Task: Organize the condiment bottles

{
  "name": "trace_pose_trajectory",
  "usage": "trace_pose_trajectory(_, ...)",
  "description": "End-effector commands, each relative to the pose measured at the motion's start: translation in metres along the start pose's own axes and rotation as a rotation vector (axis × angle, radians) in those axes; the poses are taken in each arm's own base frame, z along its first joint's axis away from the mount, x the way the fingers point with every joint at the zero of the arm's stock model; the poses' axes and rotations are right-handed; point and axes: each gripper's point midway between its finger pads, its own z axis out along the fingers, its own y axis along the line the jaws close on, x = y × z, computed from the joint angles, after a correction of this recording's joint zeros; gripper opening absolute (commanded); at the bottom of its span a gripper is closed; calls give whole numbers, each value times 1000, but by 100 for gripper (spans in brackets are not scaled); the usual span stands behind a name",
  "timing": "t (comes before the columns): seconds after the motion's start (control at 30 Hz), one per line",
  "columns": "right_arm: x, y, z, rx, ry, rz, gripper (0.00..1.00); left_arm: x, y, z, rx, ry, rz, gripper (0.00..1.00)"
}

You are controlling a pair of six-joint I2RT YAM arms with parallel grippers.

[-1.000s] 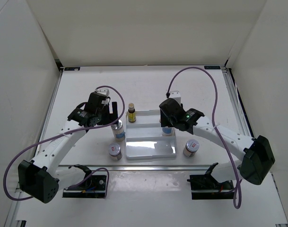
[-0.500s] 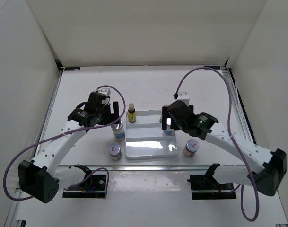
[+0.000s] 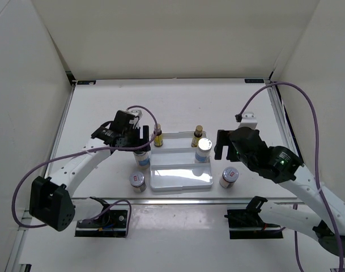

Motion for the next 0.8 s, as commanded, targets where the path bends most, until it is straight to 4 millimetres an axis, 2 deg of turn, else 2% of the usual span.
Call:
trace_pose_trajectory(0.0,-6,-20,-18,46,-33,-3,100,3,-7,5,35,30,27,88)
trace_pose_trajectory(0.03,-7,-21,-21,39,-44,5,100,3,-7,6,35,31,27,83)
trace_pose_trajectory(0.13,-4,-28,-27,48,-47,14,100,1,-6,0,25,14,28,58)
trace_pose_trajectory(0.2,-4,-31,-32,49,-45,22,100,-5,-3,-6,6,-5,29,49)
trace_pose_trajectory(0.3,-2,-38,-38,54,-54,24,100,-23,-7,-31,-20,-105,44,38)
trace_pose_trajectory(0.33,-3,-39,-40,47,-64,31,100,-34,-16,-43,-3,-155,59,35)
trace_pose_trajectory(0.43,1,-45,-41,72,-60,30,100,-64,-35,-84,55,-294,69,28)
trace_pose_trajectory(0.57,7,-48,-39,81,-48,30,100,-78,-67,-113,163,-352,88,27)
trace_pose_trajectory(0.67,10,-49,-37,85,-42,35,100,-75,-82,-105,191,-317,107,25)
trace_pose_trajectory(0.77,12,-50,-38,90,-35,30,100,-72,-93,-89,200,-280,107,24)
